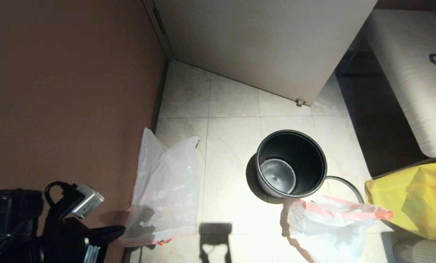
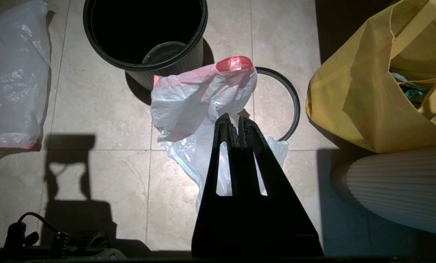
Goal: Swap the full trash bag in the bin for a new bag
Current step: Pick up a new trash bag
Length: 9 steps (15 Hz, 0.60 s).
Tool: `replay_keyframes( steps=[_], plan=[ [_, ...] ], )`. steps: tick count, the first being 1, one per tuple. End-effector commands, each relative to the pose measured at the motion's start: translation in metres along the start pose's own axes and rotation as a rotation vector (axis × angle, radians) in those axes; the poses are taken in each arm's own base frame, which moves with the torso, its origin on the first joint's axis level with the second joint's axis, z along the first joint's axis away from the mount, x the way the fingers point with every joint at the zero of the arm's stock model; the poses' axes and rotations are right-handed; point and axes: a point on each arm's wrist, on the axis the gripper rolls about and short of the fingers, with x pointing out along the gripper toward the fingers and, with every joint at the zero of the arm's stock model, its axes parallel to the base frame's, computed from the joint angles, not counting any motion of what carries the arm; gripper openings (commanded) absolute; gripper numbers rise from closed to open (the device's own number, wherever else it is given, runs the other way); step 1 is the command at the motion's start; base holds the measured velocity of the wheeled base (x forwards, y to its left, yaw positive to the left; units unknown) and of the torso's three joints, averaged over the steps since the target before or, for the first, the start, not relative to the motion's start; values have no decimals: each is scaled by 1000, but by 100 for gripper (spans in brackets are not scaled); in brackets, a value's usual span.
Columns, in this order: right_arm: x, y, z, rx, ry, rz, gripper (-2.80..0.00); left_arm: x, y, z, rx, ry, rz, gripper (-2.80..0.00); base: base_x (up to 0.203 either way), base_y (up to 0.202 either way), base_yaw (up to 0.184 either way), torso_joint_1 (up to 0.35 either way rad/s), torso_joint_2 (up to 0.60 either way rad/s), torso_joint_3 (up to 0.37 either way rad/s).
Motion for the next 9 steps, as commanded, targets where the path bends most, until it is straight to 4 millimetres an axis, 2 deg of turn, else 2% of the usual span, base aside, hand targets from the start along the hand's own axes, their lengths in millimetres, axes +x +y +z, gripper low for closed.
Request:
replay_keyframes(
  steps=[1,5,9],
  plan=[
    [0,0,0,0,2,1,-280,28,-6,-1,6,89,-32,-280,0,0,0,0,0,0],
    [0,0,0,0,2,1,-280,66,-27,5,38,115,21,-280,0,0,0,0,0,0],
    [0,0,0,0,2,1,-280,103,-30,15,45,140,104,-280,0,0,0,0,0,0]
  ],
)
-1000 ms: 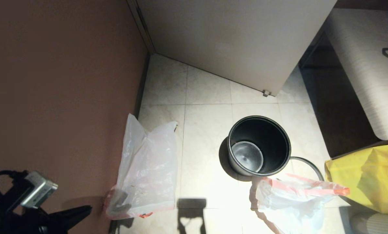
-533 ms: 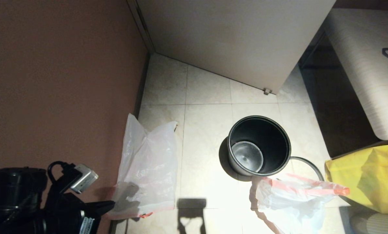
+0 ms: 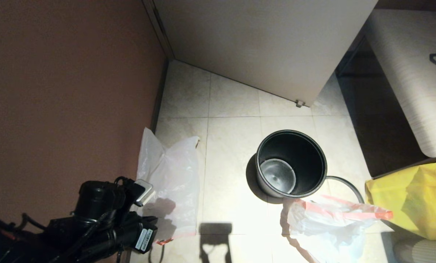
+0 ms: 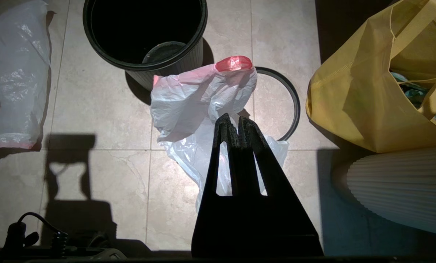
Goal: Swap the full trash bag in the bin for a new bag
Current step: Pick up a new trash bag
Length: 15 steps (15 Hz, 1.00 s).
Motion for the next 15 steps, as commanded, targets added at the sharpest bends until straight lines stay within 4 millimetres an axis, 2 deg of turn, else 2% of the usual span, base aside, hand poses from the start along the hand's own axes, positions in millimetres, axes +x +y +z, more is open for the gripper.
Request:
replay_keyframes(
  steps=[1,6,8,9,15],
  plan=[
    [0,0,0,0,2,1,-280,31,-4,2,0,70,23,-280,0,0,0,0,0,0],
    [0,0,0,0,2,1,-280,85,-10,14,-41,126,144,-280,0,0,0,0,0,0],
    [0,0,0,0,3,1,-280,106,-11,26,-43,107,196,-280,0,0,0,0,0,0],
    [0,0,0,0,3,1,-280,118,-11,29,-41,108,215,0,0,0,0,0,0,0],
    [0,0,0,0,1,1,-280,206,-12,42,-46,108,331,0,0,0,0,0,0,0]
  ],
)
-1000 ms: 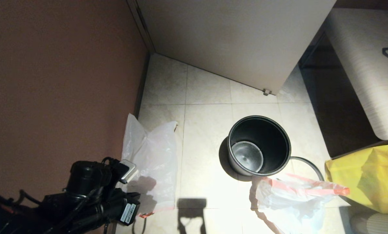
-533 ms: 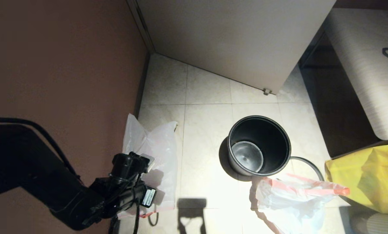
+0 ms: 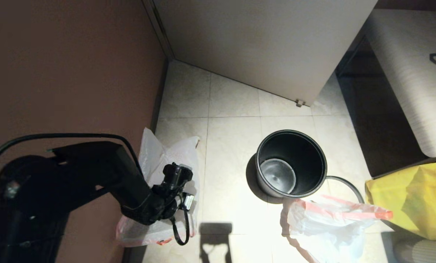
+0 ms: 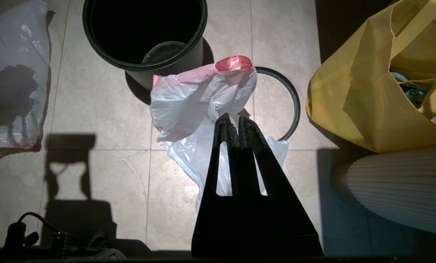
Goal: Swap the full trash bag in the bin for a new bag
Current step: Pick up a new trash bag
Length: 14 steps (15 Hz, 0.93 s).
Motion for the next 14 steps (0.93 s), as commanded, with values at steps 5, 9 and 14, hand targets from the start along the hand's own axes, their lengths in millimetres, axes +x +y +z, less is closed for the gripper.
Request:
replay_keyframes(
  steps=[5,9,14],
  plan=[
    [0,0,0,0,1,1,-280,86,-20,15,-31,-15,114,0,0,0,0,0,0,0],
    [0,0,0,0,1,1,-280,126,-19,23,-34,-41,195,0,0,0,0,0,0,0],
    [0,0,0,0,3,1,-280,170,-39,17,-52,-83,239,0,0,0,0,0,0,0]
  ],
)
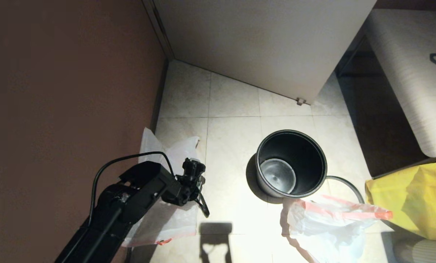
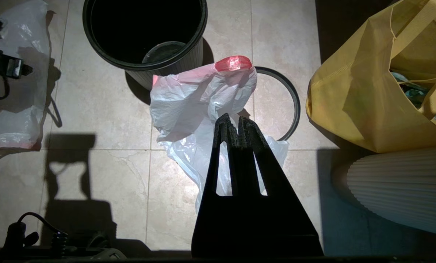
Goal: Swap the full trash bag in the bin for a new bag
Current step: Pick up a new trash bag
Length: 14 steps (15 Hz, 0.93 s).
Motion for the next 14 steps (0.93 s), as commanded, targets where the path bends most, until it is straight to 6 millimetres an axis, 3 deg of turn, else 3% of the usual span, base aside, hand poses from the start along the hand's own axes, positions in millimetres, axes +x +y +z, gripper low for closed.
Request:
replay_keyframes(
  steps=[1,4,8,14],
  plan=[
    [0,0,0,0,1,1,-280,22,-20,-19,-2,-7,17,0,0,0,0,0,0,0],
    [0,0,0,0,1,1,-280,37,-27,-24,-17,-26,56,0,0,0,0,0,0,0],
    [0,0,0,0,2,1,-280,40,-31,-33,23,-19,49,0,0,0,0,0,0,0],
    [0,0,0,0,1,1,-280,53,-14,-35,10,-41,106,0,0,0,0,0,0,0]
  ],
)
